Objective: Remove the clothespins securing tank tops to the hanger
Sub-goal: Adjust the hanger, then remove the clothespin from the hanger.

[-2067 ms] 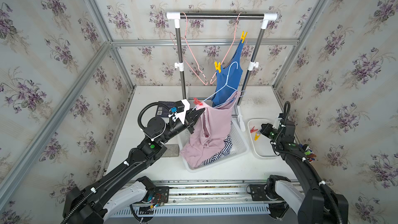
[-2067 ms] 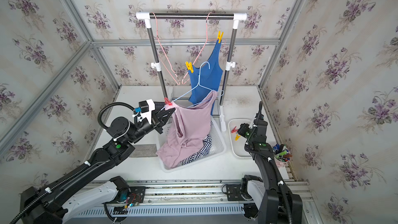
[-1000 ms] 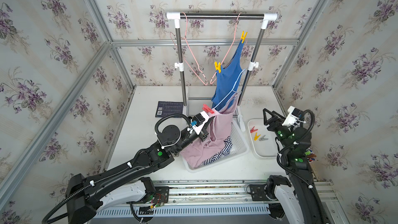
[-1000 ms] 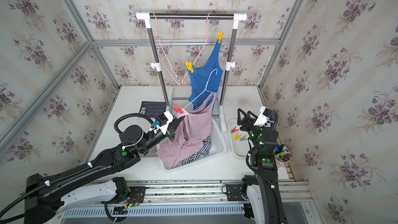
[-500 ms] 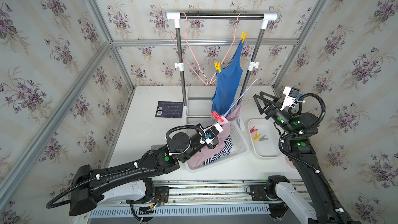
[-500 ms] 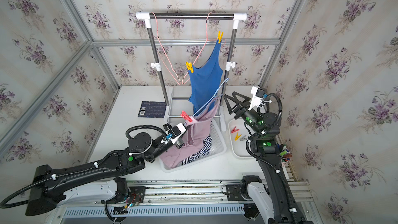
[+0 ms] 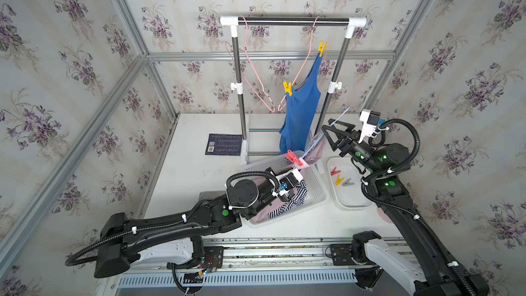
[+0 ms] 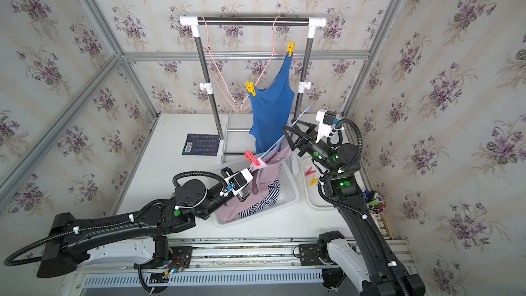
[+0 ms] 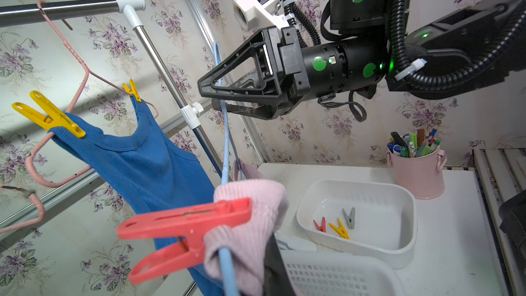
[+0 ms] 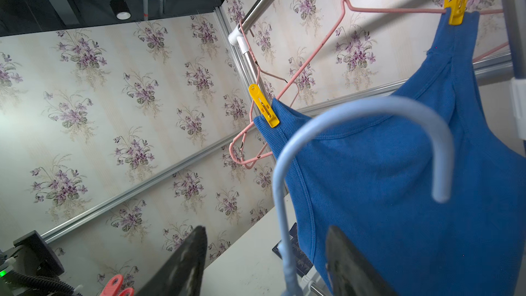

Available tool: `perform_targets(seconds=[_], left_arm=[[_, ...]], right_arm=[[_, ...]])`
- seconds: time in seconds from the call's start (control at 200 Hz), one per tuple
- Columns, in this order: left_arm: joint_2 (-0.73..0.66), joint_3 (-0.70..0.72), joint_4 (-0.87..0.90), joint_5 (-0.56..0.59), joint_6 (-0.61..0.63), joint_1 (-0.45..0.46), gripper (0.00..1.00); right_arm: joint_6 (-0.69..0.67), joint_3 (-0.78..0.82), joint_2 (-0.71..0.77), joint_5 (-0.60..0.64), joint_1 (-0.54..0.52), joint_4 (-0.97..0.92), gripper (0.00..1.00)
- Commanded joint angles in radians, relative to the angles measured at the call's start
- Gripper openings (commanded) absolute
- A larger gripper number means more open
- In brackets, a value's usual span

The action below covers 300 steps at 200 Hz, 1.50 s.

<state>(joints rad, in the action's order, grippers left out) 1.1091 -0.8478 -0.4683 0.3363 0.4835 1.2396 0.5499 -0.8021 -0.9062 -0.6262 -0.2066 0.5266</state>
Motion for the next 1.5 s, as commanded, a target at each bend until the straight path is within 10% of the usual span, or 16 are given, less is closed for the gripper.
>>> perform_targets(seconds=[0.0,0.17,0.295,0.55,0.769,1.194,1.494], left_arm=[[0.004,-0.015,-0.085,0.020,0.021,0.008,0.00],[0.013,-0.026,-0.090,0.042,-0.003,0.009,0.00],[0.016,-0.030,-0.082,0.031,-0.024,0.010,0.05],[-0.041,-0.026,0.070,-0.051,-0.065,0.009,0.99],[-0.128,-0.045,0.236,-0.049,-0.214,-0.045,0.99],[-0.197,-0.222,0.536,-0.741,-0.556,-0.341,0.99],[-0.064,-0.381,0.687,-0.716,-0.725,-0.363,0.99]], right_arm=[[-0.004,-0.004,-0.002,0.015,-0.002,0.047,0.50],[0.012,0.014,0.001,0.008,-0.001,0.064,0.01],[-0.003,0.027,0.015,0.028,-0.001,0.060,0.00],[-0.059,0.018,0.029,0.063,0.001,0.006,0.00],[-0.103,0.013,0.038,0.046,0.000,-0.027,0.00],[-0.123,0.035,0.058,0.121,0.000,-0.052,0.00],[-0.199,0.038,0.057,0.229,-0.007,-0.084,0.00]])
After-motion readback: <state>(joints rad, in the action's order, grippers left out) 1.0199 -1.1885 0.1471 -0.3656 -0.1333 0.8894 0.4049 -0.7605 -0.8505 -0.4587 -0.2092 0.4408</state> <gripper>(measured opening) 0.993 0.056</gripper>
